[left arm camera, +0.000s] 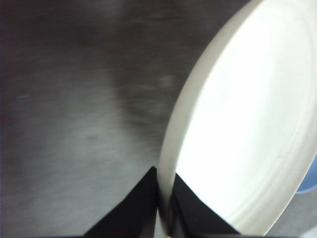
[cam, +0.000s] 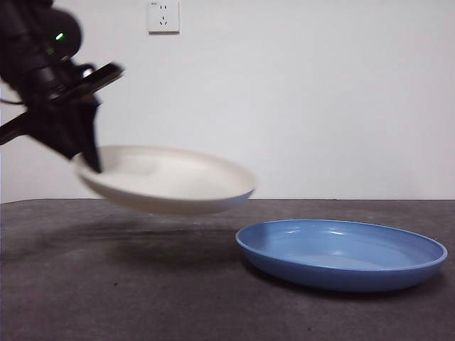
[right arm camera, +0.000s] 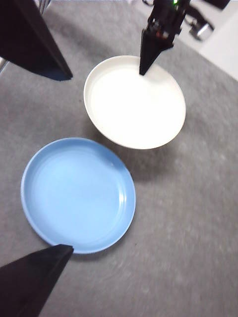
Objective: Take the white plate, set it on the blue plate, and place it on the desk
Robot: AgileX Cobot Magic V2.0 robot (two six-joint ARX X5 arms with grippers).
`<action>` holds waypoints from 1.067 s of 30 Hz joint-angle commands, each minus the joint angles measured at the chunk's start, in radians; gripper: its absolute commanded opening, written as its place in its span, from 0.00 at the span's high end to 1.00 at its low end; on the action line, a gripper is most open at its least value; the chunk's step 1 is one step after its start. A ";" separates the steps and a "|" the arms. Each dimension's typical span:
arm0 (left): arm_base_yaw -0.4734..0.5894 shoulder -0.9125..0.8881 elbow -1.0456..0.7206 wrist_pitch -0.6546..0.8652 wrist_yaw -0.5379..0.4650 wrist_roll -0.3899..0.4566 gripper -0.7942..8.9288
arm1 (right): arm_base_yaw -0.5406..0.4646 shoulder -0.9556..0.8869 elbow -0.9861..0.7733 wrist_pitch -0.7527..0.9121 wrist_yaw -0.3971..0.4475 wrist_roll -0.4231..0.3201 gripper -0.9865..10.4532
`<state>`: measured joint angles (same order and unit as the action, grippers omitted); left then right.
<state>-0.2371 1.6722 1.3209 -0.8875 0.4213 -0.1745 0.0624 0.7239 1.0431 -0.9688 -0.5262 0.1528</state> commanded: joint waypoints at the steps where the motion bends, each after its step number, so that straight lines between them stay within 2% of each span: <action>1: -0.073 0.017 0.016 0.031 0.007 -0.075 0.91 | -0.001 -0.030 0.019 -0.031 0.015 -0.012 0.29; 8: -0.254 0.040 0.016 0.148 0.007 -0.182 0.91 | 0.001 -0.121 0.019 -0.132 0.038 -0.039 0.29; 14: -0.351 0.083 0.034 0.225 0.007 -0.257 0.91 | 0.004 -0.182 0.019 -0.170 0.037 -0.040 0.29; 28: -0.410 0.304 0.269 0.120 0.010 -0.264 0.91 | 0.029 -0.218 0.019 -0.223 0.036 -0.037 0.29; 32: -0.411 0.368 0.298 0.103 0.067 -0.265 0.91 | 0.031 -0.218 0.019 -0.225 0.036 -0.038 0.29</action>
<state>-0.6392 2.0136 1.5867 -0.7895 0.4671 -0.4362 0.0902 0.5041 1.0439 -1.1976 -0.4927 0.1268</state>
